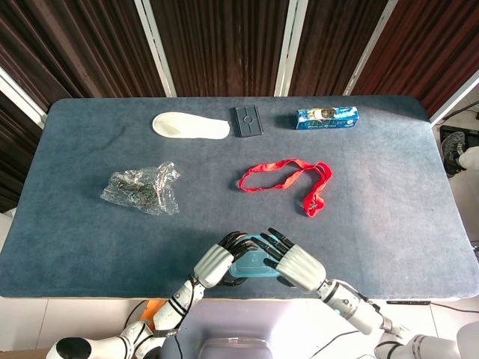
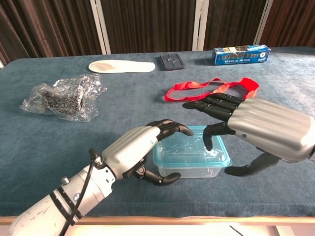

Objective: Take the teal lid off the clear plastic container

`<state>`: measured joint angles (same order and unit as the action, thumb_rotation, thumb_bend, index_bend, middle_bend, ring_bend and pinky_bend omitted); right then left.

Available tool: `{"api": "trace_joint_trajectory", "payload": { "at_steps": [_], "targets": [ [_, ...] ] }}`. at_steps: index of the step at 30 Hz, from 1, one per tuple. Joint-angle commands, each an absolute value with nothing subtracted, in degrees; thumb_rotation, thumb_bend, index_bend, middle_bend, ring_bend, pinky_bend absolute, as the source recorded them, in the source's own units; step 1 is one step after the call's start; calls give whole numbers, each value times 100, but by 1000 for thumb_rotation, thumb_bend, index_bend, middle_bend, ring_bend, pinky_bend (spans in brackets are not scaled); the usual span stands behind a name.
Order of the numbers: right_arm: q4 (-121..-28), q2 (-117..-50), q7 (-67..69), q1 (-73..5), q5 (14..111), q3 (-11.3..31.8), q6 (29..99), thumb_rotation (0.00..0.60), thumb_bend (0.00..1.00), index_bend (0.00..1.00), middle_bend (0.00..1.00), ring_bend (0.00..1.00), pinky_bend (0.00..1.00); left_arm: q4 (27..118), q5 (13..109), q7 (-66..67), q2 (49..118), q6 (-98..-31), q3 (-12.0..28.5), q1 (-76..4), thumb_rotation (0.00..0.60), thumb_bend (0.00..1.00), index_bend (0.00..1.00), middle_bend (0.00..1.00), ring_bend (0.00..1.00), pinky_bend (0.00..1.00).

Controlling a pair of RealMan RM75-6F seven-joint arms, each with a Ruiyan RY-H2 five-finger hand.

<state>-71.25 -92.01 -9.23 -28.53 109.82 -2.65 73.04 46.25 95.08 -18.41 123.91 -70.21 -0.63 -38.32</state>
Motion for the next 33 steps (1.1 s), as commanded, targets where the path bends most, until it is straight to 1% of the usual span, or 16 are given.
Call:
{"api": "trace_joint_trajectory", "payload": {
  "at_steps": [1,13,33],
  "targets": [
    [-7140,-9223,-948,-2870,10950,-278,7295,600,328,596,90,0,0,4636,9509,-1841,12381,-7023,-69,-3829,600,413,217,449,279,402],
    [-7312,-9163,-1052,-2932,10832,-309,7320,600,328,590,90,0,0,4702,9517,-1832,12330,-7015,-106,-3812,600,413,205,448,279,401],
    [-7630,-8974,-1209,-3031,10627,-248,7298,600,328,581,90,0,0,4398,9595,-1820,12474,-7070,-205,-3770,600,412,205,447,280,409]
  ]
}}
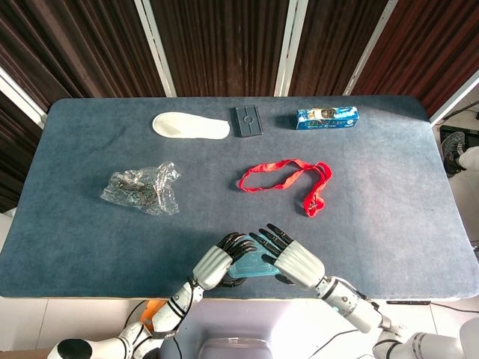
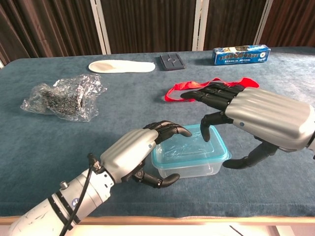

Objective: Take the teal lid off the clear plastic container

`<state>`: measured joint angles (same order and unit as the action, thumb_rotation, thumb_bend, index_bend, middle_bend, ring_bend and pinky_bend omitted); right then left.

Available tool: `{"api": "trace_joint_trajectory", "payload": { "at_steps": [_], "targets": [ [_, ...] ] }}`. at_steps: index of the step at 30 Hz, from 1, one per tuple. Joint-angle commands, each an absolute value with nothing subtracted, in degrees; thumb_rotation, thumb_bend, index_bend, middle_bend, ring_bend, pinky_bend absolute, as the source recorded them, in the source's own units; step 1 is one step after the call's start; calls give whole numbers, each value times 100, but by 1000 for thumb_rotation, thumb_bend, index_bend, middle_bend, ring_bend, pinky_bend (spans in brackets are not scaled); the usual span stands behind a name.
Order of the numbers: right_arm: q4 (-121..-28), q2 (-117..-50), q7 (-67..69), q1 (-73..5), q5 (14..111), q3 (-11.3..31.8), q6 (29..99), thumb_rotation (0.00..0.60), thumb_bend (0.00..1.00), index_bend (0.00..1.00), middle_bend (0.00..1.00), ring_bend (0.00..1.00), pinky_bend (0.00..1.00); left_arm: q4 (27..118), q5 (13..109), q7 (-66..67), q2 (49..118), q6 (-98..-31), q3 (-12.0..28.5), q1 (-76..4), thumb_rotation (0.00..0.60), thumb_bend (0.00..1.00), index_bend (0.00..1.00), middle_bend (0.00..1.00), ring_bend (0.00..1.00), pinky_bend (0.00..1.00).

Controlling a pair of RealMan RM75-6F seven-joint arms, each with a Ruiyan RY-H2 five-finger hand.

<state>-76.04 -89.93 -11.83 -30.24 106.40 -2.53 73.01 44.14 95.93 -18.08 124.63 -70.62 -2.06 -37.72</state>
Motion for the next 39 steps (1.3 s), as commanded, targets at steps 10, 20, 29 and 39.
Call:
{"api": "trace_joint_trajectory", "payload": {
  "at_steps": [10,20,29,39],
  "targets": [
    [-7785,-8878,-1315,-3062,10561,-215,7288,600,329,576,90,0,0,4296,9607,-1864,12501,-7085,-220,-3764,600,413,205,447,281,411],
    [-7553,-9116,-1260,-3137,10484,-161,7231,600,331,574,92,0,0,4279,9622,-1876,12475,-7146,-215,-3760,600,413,205,448,281,412],
    [-6972,-9554,-1025,-3181,10552,-202,7357,600,443,649,144,0,0,4303,9630,-1880,12445,-7176,-219,-3754,600,413,205,448,281,412],
    [-6488,-9851,-700,-3165,10701,-281,7727,600,548,735,218,2,0,4372,9661,-1853,12400,-7216,-242,-3749,600,412,204,448,281,411]
  ]
}}
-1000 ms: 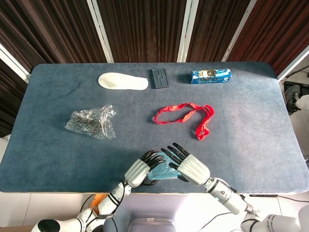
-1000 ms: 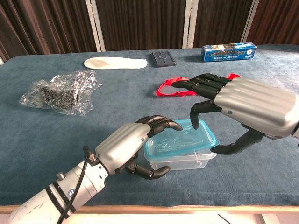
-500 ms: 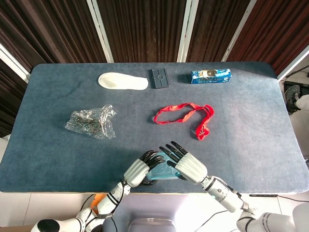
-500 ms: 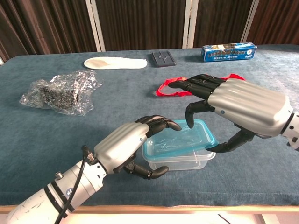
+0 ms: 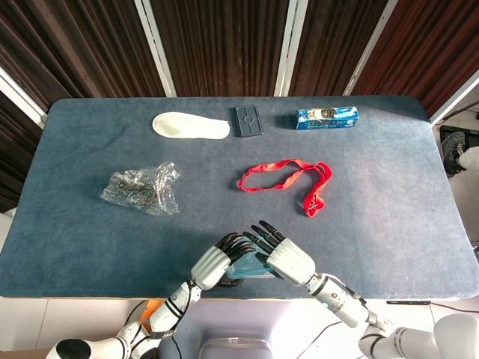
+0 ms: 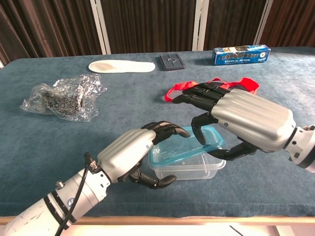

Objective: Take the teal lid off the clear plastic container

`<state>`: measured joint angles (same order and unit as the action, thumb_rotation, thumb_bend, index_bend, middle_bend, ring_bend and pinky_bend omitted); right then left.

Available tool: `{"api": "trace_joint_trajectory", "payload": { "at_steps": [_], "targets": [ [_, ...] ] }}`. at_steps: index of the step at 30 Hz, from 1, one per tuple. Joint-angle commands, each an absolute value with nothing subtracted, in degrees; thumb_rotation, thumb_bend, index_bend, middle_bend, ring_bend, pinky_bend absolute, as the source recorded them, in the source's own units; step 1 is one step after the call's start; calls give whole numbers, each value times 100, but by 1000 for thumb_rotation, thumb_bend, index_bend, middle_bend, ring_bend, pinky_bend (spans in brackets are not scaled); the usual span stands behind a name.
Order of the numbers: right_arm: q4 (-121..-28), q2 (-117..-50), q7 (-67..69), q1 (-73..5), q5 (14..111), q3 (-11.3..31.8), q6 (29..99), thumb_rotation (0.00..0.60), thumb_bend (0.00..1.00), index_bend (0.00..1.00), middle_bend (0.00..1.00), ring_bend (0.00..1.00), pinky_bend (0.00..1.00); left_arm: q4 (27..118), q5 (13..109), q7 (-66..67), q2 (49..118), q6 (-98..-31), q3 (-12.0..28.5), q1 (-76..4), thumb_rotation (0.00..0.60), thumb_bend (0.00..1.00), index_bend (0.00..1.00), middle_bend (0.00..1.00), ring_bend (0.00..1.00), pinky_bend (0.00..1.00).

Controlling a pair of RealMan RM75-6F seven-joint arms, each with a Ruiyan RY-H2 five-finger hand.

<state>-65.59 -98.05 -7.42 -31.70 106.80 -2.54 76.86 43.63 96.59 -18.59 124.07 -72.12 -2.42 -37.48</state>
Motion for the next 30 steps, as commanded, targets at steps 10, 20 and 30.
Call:
{"api": "trace_joint_trajectory", "payload": {
  "at_steps": [10,20,30],
  "targets": [
    [-6445,-9876,-635,-3152,10645,-255,7827,600,579,783,240,14,0,4463,9688,-1810,12342,-7210,-301,-3722,600,395,165,396,223,275],
    [-6576,-9814,-722,-3176,10672,-217,7965,600,586,787,240,20,0,4380,9812,-1471,12341,-7409,-267,-3767,600,329,0,0,0,0],
    [-6668,-9757,-755,-3192,10645,-153,8054,600,586,790,240,22,0,4632,9740,-1344,12153,-7575,-72,-3793,600,293,0,0,0,0]
  ]
}}
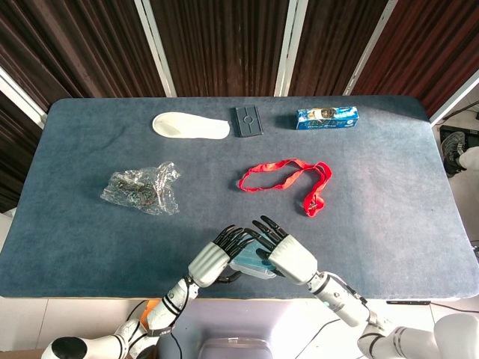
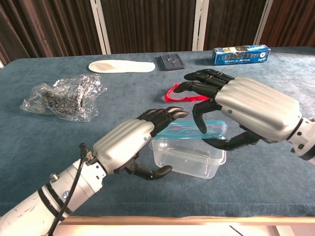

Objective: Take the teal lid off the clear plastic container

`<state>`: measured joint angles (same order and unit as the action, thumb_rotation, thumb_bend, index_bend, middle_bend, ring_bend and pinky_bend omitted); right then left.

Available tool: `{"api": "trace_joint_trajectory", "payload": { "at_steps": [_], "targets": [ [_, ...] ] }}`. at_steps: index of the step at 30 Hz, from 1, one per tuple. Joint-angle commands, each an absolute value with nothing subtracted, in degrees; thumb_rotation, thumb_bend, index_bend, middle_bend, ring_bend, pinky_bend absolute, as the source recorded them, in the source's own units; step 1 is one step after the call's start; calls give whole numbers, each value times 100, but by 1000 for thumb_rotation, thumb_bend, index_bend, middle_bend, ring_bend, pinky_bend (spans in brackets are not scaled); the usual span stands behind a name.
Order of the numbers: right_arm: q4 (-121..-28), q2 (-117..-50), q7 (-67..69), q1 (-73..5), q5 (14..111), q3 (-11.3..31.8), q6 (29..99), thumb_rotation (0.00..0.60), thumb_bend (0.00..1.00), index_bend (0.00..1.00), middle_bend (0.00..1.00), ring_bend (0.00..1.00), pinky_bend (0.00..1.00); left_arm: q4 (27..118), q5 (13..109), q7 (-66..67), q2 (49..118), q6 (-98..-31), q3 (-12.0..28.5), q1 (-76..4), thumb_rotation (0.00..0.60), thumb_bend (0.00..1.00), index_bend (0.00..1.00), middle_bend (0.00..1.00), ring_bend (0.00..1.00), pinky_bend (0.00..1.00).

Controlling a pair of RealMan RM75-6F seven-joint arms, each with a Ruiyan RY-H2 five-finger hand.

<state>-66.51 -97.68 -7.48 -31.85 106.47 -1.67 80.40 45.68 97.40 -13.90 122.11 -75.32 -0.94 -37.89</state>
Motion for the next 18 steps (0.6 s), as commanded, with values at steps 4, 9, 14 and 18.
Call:
{"api": "trace_joint_trajectory", "payload": {
  "at_steps": [4,9,14,18],
  "targets": [
    [-6747,-9705,-803,-3209,10659,-108,8116,600,586,790,240,22,0,4759,9769,-1211,12021,-7701,-46,-3779,600,295,0,0,0,0],
    [-6908,-9588,-940,-3233,10664,-12,8199,600,586,790,240,25,0,4949,9747,-1065,11782,-7871,31,-3727,600,290,0,0,0,0],
    [-7110,-9408,-1146,-3253,10630,130,8264,600,586,790,240,25,4,5157,9695,-1022,11504,-8001,142,-3694,600,288,0,0,0,0],
    [-7329,-9230,-1309,-3231,10520,351,8416,600,586,790,240,25,4,5305,9663,-939,11244,-8162,341,-3740,600,291,0,0,0,0]
  ]
}}
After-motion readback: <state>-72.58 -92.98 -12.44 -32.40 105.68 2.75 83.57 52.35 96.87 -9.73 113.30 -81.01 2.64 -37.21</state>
